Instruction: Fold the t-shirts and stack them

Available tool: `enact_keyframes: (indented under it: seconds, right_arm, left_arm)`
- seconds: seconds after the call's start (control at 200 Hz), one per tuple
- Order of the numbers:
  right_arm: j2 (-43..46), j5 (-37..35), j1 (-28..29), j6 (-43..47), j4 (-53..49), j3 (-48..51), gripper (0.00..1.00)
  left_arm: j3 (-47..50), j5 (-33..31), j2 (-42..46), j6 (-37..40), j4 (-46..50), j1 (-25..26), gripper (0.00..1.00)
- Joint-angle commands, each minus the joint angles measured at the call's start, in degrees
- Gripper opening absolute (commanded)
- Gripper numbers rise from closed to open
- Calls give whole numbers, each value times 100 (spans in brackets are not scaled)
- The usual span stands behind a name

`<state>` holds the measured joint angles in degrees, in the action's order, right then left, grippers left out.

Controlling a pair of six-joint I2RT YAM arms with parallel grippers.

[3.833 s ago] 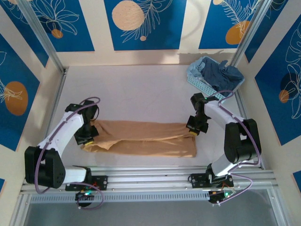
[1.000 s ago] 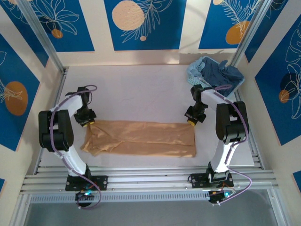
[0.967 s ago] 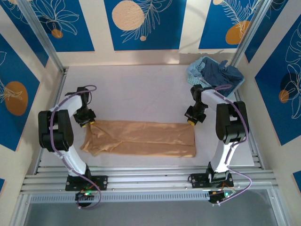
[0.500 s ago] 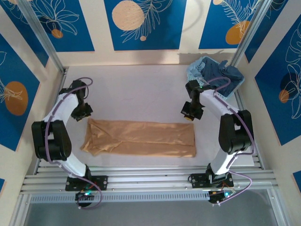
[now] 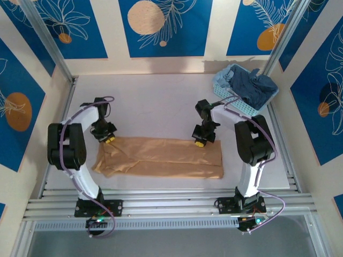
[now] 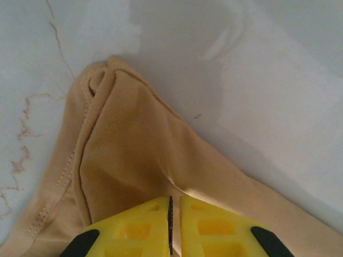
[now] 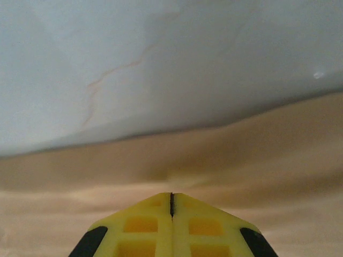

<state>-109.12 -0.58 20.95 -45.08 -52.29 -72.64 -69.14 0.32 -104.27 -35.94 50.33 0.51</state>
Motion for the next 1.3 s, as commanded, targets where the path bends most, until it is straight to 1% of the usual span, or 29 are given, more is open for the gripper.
enact_keyframes:
  seconds: [0.0, 0.085, 0.175, 0.215, 0.305, 0.355, 0.43, 0.51, 0.55, 0.68, 0.755, 0.815, 0.86, 0.905, 0.955, 1.065, 1.17, 1.235, 1.295]
  right_arm:
    - [-286, 82, -283, -147, -369, -156, 2]
    - [-454, 83, -447, -204, -448, -290, 2]
    - [-677, 111, -539, -224, -522, -483, 2]
    - [-776, 87, -575, -223, -561, -592, 2]
    - [-978, -17, -691, -171, -617, -840, 2]
    - [-1100, -46, -793, -119, -628, -1024, 2]
    - [-1293, -75, -939, 53, -616, -1368, 2]
    - [-1466, 34, -1009, 378, -665, -1856, 2]
    - [-1452, 38, -977, 543, -721, -2093, 3]
    - [-941, -31, -780, 909, -699, -2344, 18]
    - [-453, 40, -640, 1045, -467, -2135, 26]
    - [-46, 194, -493, 1140, -226, -1855, 30]
    - [202, 396, -402, 1183, -28, -1622, 31]
    - [439, 566, -317, 1186, 123, -1399, 31]
    - [624, 725, -245, 1177, 228, -1207, 31]
    - [866, 929, -169, 1145, 287, -899, 32]
    - [1025, 1019, -192, 1083, 339, -640, 32]
    - [1099, 1033, -204, 1056, 353, -554, 33]
    - [1132, 1057, -214, 1030, 354, -515, 33]
  left_arm:
    - [69, -348, -166, 277, 76, -103, 12]
    - [65, -568, -278, 392, 88, -130, 12]
    - [60, -623, -404, 461, 11, -143, 15]
    - [57, -552, -464, 459, -66, -144, 18]
    - [-24, -161, -588, 390, -341, -135, 22]
    - [-161, -102, -662, 321, -389, -90, 25]
    - [-424, -189, -719, 273, -333, -31, 33]
    - [-597, -412, -488, 259, -270, 105, 47]
    - [-635, -505, -252, 300, -233, 216, 49]
    - [-373, -514, 742, 472, -78, 759, 50]
    - [-49, -402, 1230, 623, 84, 1186, 50]
    - [279, -154, 1564, 736, 119, 1538, 50]
    - [506, 103, 1752, 850, 92, 1826, 49]
    - [664, 208, 1848, 931, 130, 2140, 46]
    - [792, 225, 1878, 1059, 179, 2451, 43]
    - [984, 135, 1767, 1266, 182, 3007, 42]
    - [1026, -49, 1548, 1360, 170, 3360, 44]
    - [1039, -249, 1448, 1379, 188, 3479, 43]
    - [1046, -612, 1431, 1251, 288, 3517, 42]
